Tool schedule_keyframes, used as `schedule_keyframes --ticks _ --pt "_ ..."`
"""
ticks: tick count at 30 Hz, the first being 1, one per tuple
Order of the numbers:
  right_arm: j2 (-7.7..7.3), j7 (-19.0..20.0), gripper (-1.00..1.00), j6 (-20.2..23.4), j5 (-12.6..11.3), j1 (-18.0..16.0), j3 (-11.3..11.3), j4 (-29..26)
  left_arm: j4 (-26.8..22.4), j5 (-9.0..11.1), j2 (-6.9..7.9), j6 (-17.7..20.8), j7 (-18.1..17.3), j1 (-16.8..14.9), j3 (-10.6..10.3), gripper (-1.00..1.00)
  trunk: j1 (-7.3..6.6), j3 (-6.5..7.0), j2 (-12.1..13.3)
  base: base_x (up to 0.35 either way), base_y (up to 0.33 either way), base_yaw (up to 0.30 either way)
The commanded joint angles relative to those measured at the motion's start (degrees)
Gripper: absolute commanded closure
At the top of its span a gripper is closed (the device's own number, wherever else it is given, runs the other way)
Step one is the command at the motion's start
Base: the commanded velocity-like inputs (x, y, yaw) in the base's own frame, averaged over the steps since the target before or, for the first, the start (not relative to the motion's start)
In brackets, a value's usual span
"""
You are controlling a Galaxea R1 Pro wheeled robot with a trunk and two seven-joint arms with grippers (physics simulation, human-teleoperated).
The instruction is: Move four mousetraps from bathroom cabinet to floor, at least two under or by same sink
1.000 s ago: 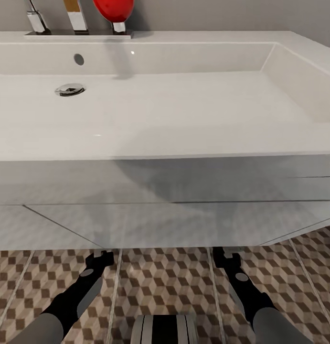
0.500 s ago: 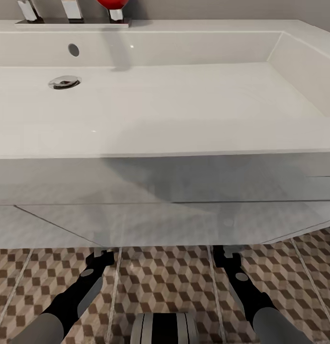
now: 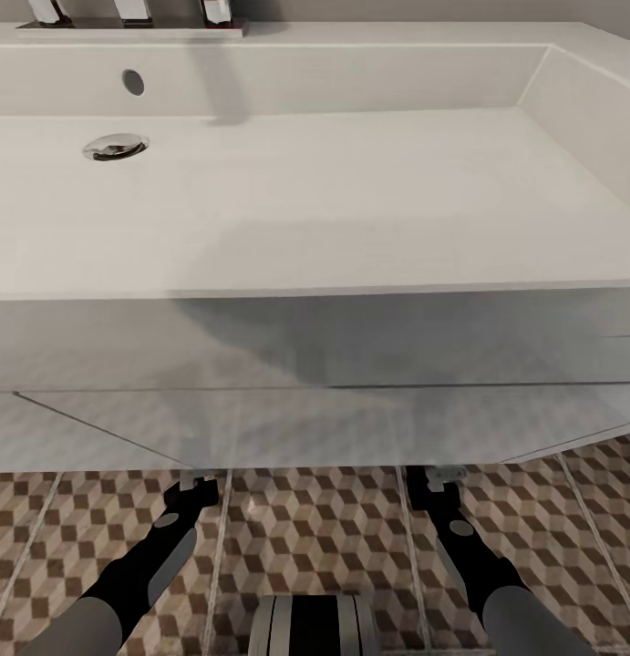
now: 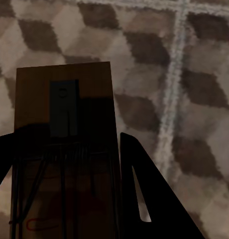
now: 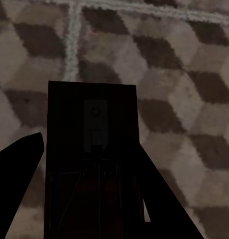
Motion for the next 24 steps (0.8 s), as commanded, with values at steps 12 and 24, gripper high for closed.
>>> schedule_keyframes --ticks 12,24 --pt "0.02 0.54 1.00 -0.27 0.45 -0.03 -0.30 0.08 -0.06 0.23 0.09 0.17 0.54 -0.03 -0.45 1.00 -0.01 -0.03 -0.01 0.000 0.000 0.000" --pt "-0.03 0.59 1.00 -0.30 0.70 -0.03 -0.27 0.09 -0.05 0.26 0.00 0.17 0.45 -0.03 -0.48 1.00 -0.01 -0.03 -0.01 0.000 0.000 0.000"
